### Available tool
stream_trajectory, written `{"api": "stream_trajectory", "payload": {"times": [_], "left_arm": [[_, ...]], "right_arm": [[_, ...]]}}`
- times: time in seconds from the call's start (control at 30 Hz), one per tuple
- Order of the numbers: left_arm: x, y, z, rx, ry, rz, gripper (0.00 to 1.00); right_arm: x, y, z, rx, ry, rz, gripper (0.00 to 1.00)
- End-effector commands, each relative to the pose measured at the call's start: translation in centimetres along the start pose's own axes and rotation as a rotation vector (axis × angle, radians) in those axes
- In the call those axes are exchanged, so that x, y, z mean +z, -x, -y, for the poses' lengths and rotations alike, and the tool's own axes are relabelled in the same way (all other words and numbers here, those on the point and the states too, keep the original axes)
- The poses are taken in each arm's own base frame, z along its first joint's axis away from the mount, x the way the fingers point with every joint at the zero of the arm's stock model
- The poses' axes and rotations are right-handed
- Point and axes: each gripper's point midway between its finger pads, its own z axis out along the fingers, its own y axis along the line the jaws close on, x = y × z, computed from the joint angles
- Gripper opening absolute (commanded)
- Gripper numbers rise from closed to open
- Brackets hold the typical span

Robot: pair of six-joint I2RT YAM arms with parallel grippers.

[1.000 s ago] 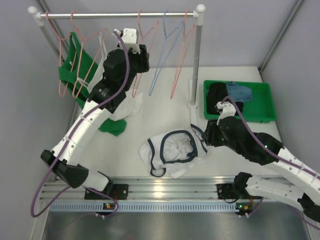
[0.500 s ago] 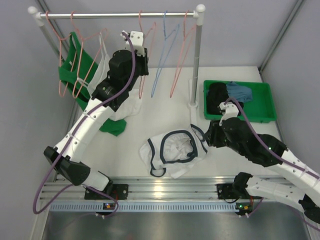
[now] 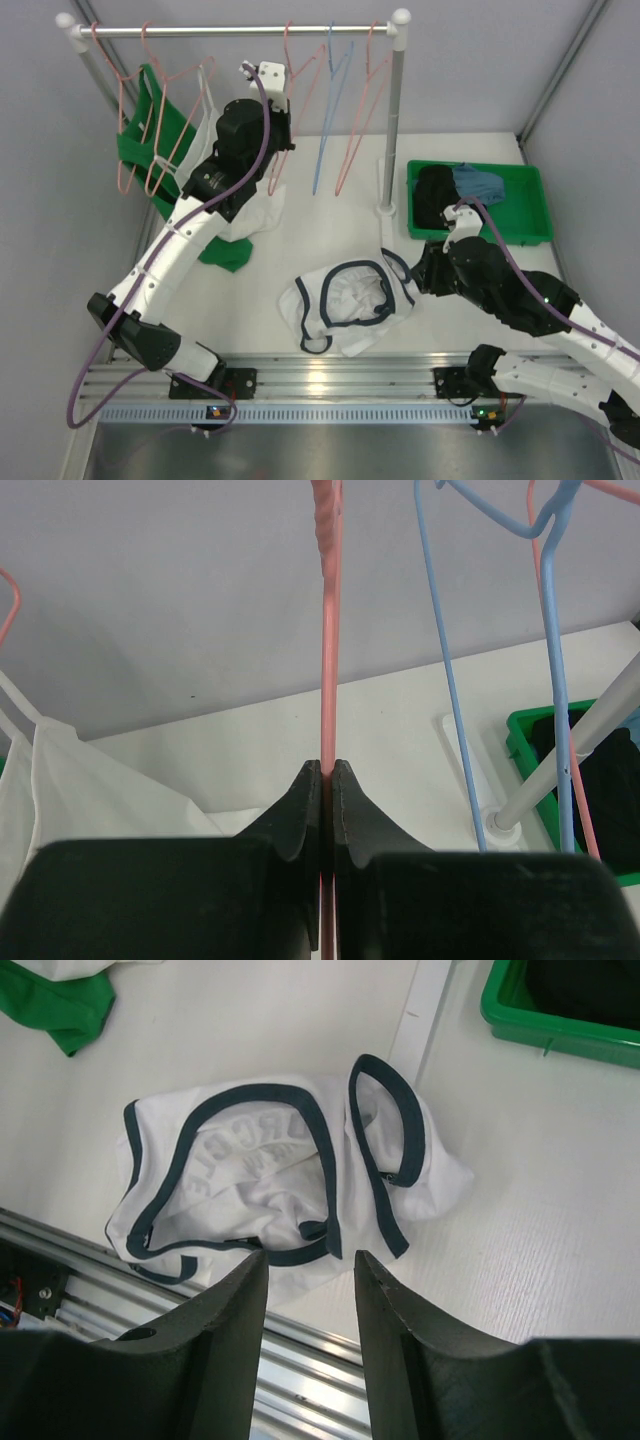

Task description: Place the tank top on the hanger

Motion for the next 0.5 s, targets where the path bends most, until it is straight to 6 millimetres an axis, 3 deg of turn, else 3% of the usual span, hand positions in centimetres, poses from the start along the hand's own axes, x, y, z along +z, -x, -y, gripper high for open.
{"api": "stream_trajectory", "payload": {"times": [0.0, 0.47], "left_arm": [[-0.4, 1.4, -0.7, 0.005, 0.019, 0.025, 0.0], [-2.0, 6.1, -1.9, 0.013, 0.045, 0.148, 0.0]], "right_arm": [[-0.3, 0.5, 0.6, 0.006, -0.021, 0.021, 0.4], [-0.2, 0.8, 0.6, -0.007, -0.028, 0.022, 0.39]]}}
